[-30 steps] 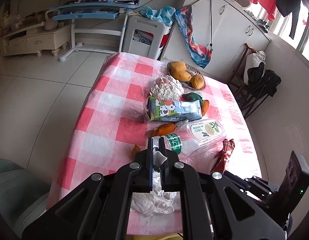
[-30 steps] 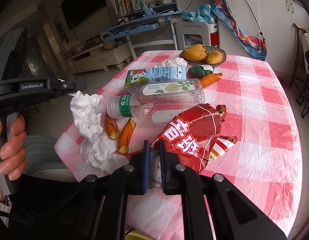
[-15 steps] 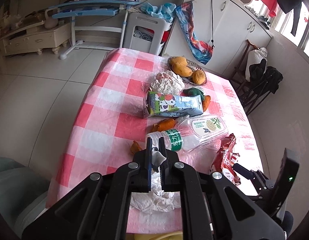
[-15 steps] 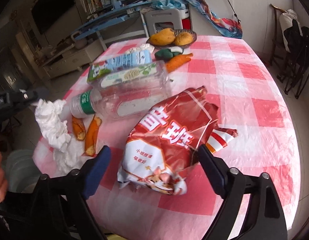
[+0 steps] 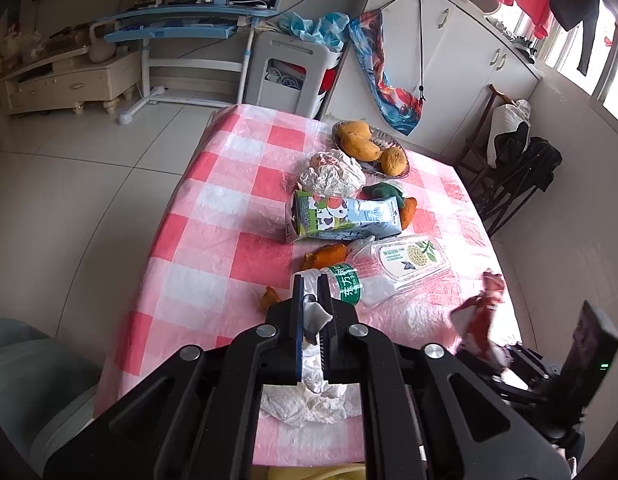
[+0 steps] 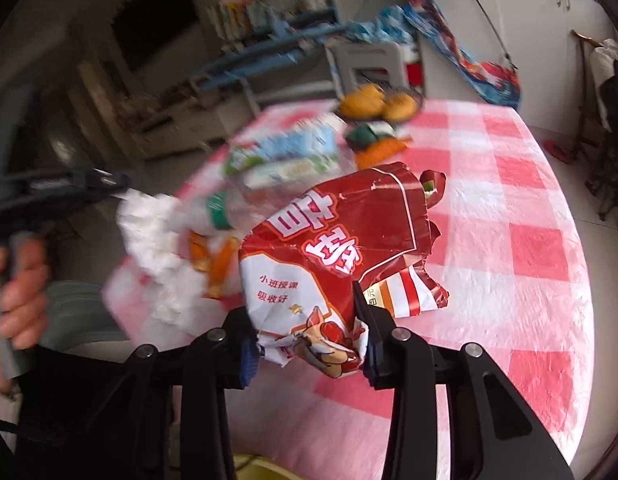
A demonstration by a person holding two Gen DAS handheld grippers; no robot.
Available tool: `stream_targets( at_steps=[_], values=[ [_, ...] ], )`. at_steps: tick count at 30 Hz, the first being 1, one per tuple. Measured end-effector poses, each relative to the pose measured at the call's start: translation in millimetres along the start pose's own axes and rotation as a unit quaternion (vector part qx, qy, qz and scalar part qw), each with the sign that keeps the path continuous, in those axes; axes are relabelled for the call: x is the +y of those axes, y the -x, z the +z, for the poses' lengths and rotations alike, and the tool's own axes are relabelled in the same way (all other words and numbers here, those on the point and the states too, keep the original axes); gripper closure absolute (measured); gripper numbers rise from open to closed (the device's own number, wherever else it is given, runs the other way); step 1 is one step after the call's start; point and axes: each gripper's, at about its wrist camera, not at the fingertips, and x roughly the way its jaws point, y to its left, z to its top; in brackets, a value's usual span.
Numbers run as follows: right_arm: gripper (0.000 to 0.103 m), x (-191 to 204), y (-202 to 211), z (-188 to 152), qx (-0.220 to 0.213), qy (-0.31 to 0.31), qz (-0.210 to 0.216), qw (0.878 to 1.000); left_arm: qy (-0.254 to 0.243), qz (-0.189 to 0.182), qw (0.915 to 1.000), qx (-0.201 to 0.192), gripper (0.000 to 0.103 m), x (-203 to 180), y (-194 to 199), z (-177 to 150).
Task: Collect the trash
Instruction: 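Carry tissue and snack bag down to the yellow bin and open both tools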
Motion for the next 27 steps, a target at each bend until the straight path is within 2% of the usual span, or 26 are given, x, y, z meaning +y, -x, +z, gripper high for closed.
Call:
stream_targets(
  at_steps=[3,4,5,7,9,12,18,19,21,22,24,27],
  values=[
    [0.063,9,20,6,-0.016,0.004,0.098,0.995,0.003,-0.001,1.0000,-0.007,0.097,4,7,-2],
    [0.063,14,24,8,-0.010,0.011,0.141,0.990,0.004,0.000,1.0000,-0.009,0.097,6,9,-2],
    [0.062,20,26,9,-0.004,0.020,0.164,0.986,0.005,0.001,0.9999,-0.011,0.097,8,12,-3],
    [0.061,35,25,8,0.032,0.041,0.218,0.974,0.011,0.003,0.9998,-0.018,0.097,14,22,-6],
    [0.061,56,20,-2,0.077,0.089,0.248,0.962,0.014,0.007,0.9995,-0.029,0.097,19,33,-9],
    [0.061,83,7,-31,0.168,0.150,0.292,0.929,0.026,0.020,0.9986,-0.042,0.097,35,57,-27],
    [0.061,129,-16,-87,0.310,0.222,0.349,0.856,0.031,0.030,0.9989,-0.018,0.097,45,70,-63],
    [0.059,134,-19,-95,0.327,0.228,0.352,0.847,0.031,0.030,0.9990,-0.013,0.097,45,71,-69],
    [0.048,139,-29,-112,0.367,0.236,0.344,0.831,0.026,0.032,0.9992,-0.003,0.097,41,72,-80],
    [0.041,139,-31,-117,0.377,0.240,0.331,0.831,0.021,0.030,0.9993,0.006,0.097,38,71,-87],
    [0.040,136,-39,-124,0.394,0.245,0.296,0.835,0.009,0.028,0.9993,0.022,0.097,30,69,-100],
    [0.037,128,-29,-123,0.385,0.242,0.270,0.849,-0.010,0.025,0.9985,0.047,0.097,18,65,-119]
  ],
)
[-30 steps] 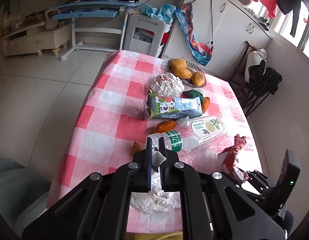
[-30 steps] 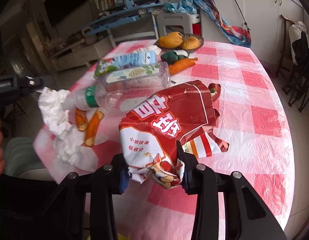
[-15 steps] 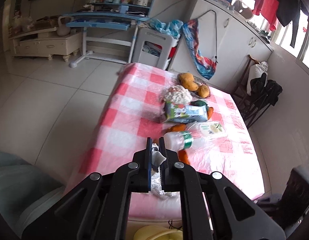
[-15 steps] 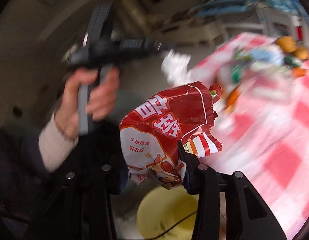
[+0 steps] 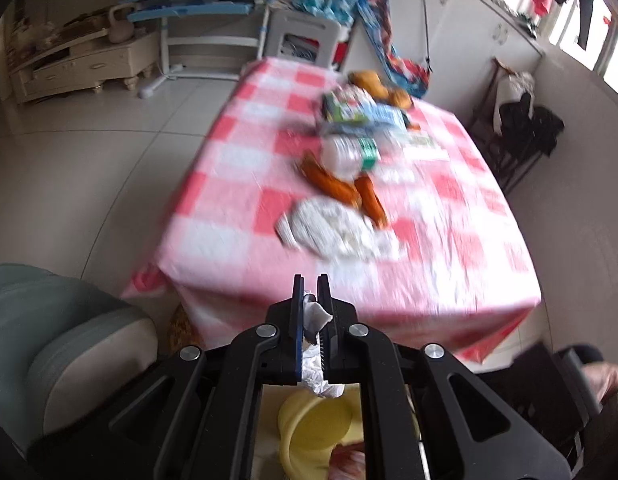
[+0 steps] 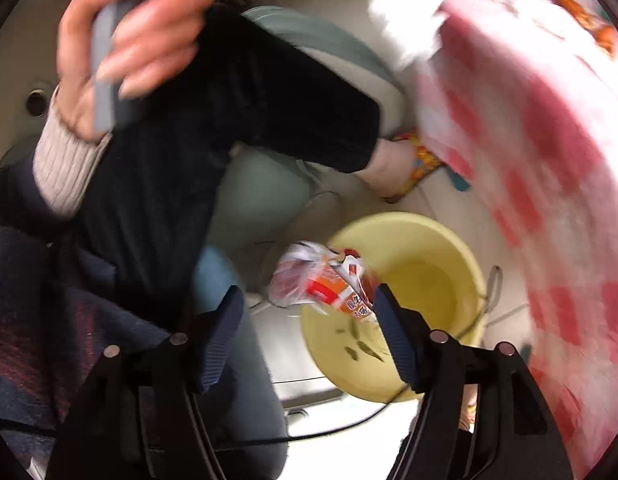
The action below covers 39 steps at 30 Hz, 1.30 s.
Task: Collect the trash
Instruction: 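Carry tissue and snack bag down to the yellow bin and open both tools, then raise both tools back toward the table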
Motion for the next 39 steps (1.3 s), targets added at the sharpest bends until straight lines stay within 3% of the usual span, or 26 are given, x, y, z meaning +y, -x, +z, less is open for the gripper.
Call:
stream_targets(
  at_steps=[4,7,10,11,15,18,23,25,27,33,36,39],
  values=[
    [0.030,-7,35,-13,-0.054,-0.030,-0.055,0.997,-0.020,-0.013,0.9986,0.048,0.097,-18,-10,-31],
    [0.026,-24,70,-26,-0.121,-0.092,-0.117,0.982,-0.021,-0.034,0.9942,0.100,0.097,-29,-24,-56],
    [0.026,-43,105,-39,-0.183,-0.174,-0.165,0.953,-0.049,-0.051,0.9845,0.160,0.097,-45,-41,-78],
    [0.026,-46,117,-43,-0.201,-0.192,-0.174,0.945,-0.064,-0.047,0.9826,0.168,0.096,-51,-44,-82],
    [0.022,-48,153,-56,-0.260,-0.234,-0.216,0.912,-0.107,-0.027,0.9761,0.187,0.077,-63,-51,-91],
    [0.019,-54,176,-69,-0.297,-0.266,-0.237,0.886,-0.113,-0.016,0.9742,0.194,0.074,-66,-55,-93],
    [0.018,-70,214,-110,-0.396,-0.336,-0.223,0.825,-0.108,-0.008,0.9754,0.192,0.071,-64,-57,-89],
    [0.017,-71,222,-120,-0.427,-0.347,-0.211,0.808,-0.103,-0.007,0.9768,0.188,0.070,-62,-57,-87],
    [0.017,-70,227,-119,-0.432,-0.335,-0.211,0.811,-0.096,-0.007,0.9784,0.183,0.069,-58,-56,-85],
    [0.015,-43,228,-103,-0.430,-0.241,-0.209,0.845,-0.040,-0.035,0.9858,0.159,0.067,-40,-50,-72],
    [0.014,-31,224,-102,-0.433,-0.207,-0.198,0.855,-0.037,-0.043,0.9919,0.114,0.067,-43,-37,-62],
    [0.014,-30,222,-98,-0.439,-0.194,-0.192,0.856,-0.044,-0.035,0.9965,0.062,0.063,-46,-21,-51]
  ],
)
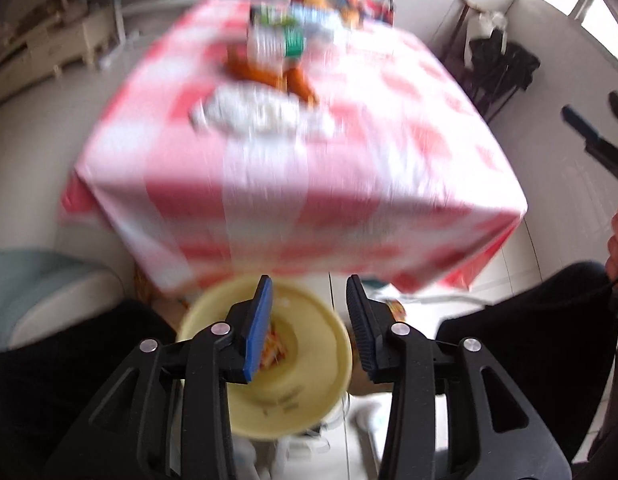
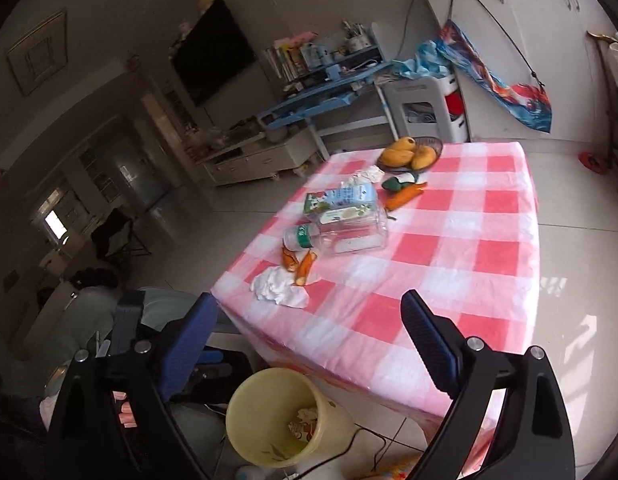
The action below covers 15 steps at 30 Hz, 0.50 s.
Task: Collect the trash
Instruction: 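Raise both tools back toward the table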
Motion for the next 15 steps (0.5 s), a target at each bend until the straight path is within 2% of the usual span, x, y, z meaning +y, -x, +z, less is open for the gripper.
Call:
stream_targets(
  at_steps=[4,7,15],
  values=[
    [0.014,0,-17,-3,-0.001,0.004,-0.003,1.000,0.017,0.009,0.9993,-0.032,0.059,6,11,14],
    [0.014,1,-38,-8,0.021,-0.001,-0.015,1.000,0.020,0.040,0.9977,-0.050,0.054,9,15,23],
    [0.014,39,-61,-13,0.043,0.101,-0.028,0.994,0.002,0.116,0.9869,-0.112,0.040,13,31,66]
  ],
)
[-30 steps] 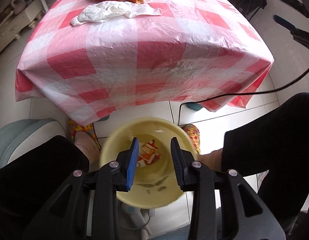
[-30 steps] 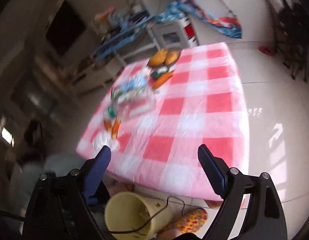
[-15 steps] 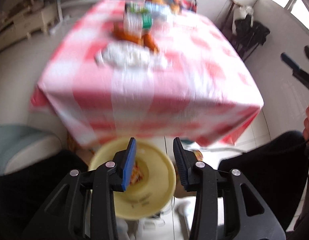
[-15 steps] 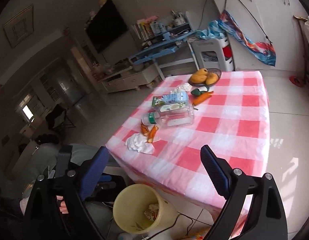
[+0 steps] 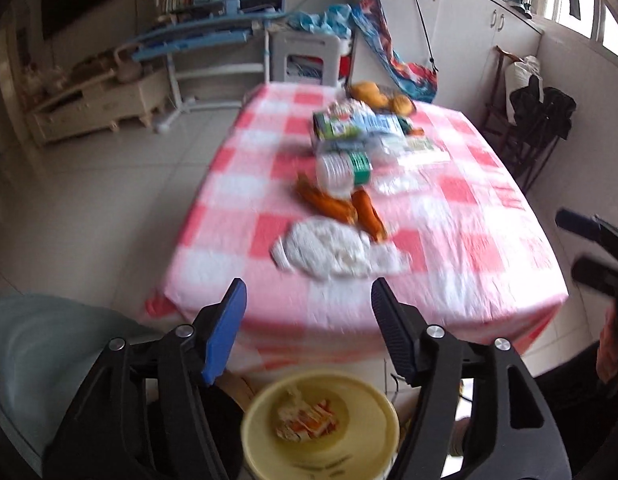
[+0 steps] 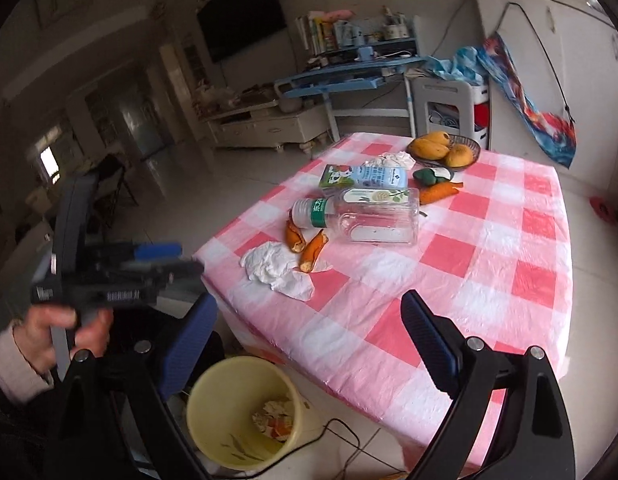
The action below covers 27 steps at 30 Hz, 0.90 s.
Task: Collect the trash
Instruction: 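Raise both tools back toward the table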
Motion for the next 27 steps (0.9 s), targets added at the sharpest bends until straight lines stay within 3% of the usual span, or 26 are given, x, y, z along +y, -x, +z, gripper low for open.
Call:
stream_targets(
  at_steps=[5,12,17,23,27],
  values=[
    [0.014,3,2,11,-0.011,0.006,0.003,1.000,-0.012,0.015,0.9994,-0.029,0.036,-3,-2,32],
    [0.014,14,-15,34,-0.059,0.012,0.001,0.998,-0.029,0.023,0.9977,-0.057,0.033,-9,-13,61],
    [0.014,11,-50,25,-0.015,0.007,-0.009,1.000,-0.023,0.038,0.9977,-0.051,0.030,4,-26,54],
    [0.014,16,-70,22,0.003,0.019,-0.015,1.000,0.034,0.024,0.9983,-0.040,0.025,29,-32,56],
    [0.014,26,-80,19,0.013,0.041,-0.018,0.999,0.034,0.029,0.9984,-0.035,0.024,30,-34,54]
  ],
)
